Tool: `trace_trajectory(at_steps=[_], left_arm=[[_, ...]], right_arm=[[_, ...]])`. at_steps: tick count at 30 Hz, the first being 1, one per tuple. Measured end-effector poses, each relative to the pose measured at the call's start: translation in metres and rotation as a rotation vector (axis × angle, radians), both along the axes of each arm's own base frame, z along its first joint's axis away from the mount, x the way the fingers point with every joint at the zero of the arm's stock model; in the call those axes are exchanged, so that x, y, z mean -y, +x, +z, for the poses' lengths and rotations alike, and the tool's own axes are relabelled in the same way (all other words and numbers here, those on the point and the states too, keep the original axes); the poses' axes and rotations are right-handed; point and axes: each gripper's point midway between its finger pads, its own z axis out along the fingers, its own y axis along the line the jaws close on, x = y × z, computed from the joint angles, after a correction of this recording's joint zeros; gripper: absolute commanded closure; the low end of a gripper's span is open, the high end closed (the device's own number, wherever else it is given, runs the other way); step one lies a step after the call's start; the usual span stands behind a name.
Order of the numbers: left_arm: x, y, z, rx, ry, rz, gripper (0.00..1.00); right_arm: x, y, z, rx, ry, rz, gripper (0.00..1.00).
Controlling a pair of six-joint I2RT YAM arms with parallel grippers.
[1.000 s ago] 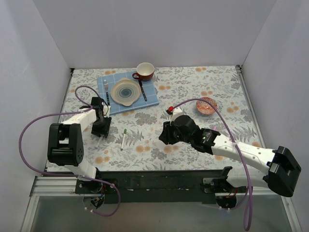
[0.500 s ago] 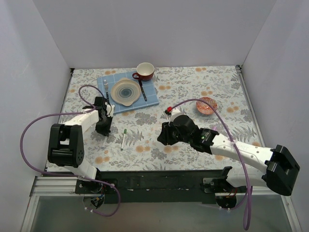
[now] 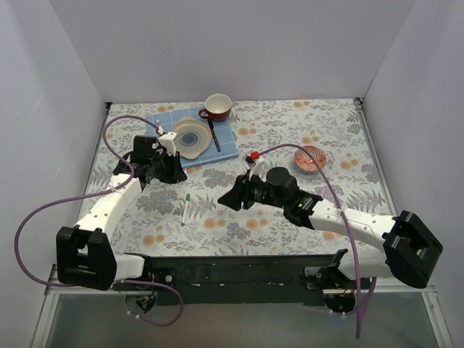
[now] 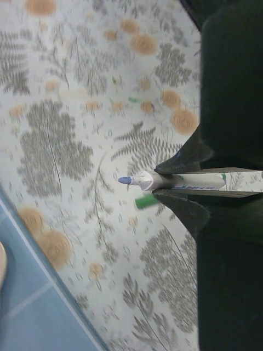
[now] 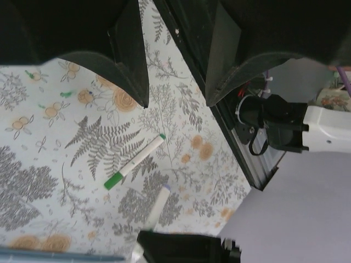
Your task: Insert the pens into the pen caps
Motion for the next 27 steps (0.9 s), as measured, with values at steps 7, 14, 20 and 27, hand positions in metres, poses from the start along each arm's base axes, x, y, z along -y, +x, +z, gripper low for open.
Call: trace_trajectory(at_steps=[7, 14, 20, 27], left_arm=[[0.064, -0.039, 0.031, 0.078, -0.269, -0.215, 1.0], [0.086, -0.049, 0.061, 0.127, -0.457, -0.271, 1.0], [0.095, -0.048, 0.086, 0.185, -0.535, -0.296, 1.0], [0.101, -0.049, 0.091, 0.178, -0.601, -0.281, 1.0]], right_arm=[[0.007, 0.043, 0.031, -0.003, 0.131, -0.095, 0.48], [-0.012, 0.035, 0.026, -0.021, 0.178, 0.019, 0.42], [-0.023, 0.026, 0.011, -0.052, 0.18, 0.094, 0.43], [-0.029, 0.019, 0.012, -0.046, 0.19, 0.124, 0.44]])
